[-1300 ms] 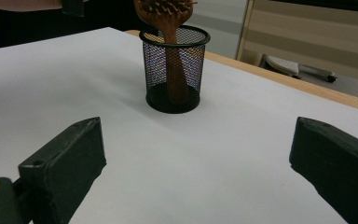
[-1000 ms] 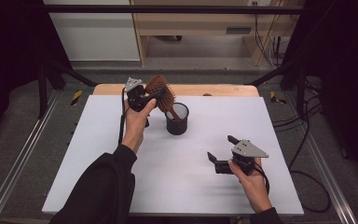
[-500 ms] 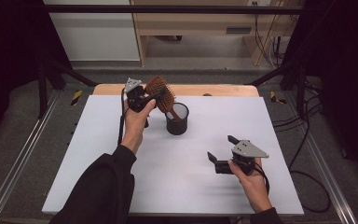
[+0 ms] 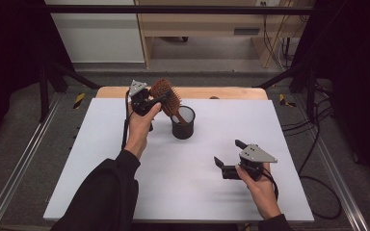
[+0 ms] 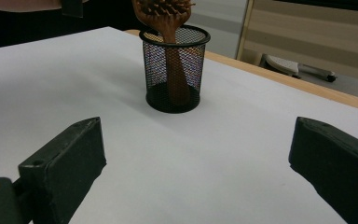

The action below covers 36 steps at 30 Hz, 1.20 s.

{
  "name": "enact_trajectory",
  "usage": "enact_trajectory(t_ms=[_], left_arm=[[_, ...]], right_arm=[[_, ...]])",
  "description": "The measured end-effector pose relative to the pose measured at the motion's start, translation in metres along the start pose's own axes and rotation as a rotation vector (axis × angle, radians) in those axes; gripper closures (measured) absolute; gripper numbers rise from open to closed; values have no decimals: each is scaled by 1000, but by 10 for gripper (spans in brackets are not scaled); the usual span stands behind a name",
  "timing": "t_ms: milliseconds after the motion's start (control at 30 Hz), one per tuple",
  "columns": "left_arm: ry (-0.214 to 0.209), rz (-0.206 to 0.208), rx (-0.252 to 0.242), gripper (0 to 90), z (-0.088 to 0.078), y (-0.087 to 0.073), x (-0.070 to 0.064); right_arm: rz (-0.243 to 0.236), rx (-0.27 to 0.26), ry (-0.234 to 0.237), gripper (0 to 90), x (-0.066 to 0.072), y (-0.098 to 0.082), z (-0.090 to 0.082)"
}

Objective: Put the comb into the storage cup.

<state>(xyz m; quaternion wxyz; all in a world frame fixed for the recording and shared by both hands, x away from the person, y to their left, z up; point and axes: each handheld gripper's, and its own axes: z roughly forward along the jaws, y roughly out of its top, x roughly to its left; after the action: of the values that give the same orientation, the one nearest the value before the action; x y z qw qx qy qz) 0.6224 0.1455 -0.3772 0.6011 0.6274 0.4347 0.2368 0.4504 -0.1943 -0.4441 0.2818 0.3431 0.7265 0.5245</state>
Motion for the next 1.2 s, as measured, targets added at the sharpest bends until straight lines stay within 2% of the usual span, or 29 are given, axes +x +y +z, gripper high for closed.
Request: enact_trajectory(t_ms=[633,933,1200], left_arm=[[3,20,-2,306,1,-1,-3],[14,26,-9,210,2,-1,-5],[23,13,-9,125,3,-2,-6]], right_arm=[[0,0,-1,38,0,0,0],[-1,1,1,38,0,0,0],[-1,1,0,38,0,0,0]])
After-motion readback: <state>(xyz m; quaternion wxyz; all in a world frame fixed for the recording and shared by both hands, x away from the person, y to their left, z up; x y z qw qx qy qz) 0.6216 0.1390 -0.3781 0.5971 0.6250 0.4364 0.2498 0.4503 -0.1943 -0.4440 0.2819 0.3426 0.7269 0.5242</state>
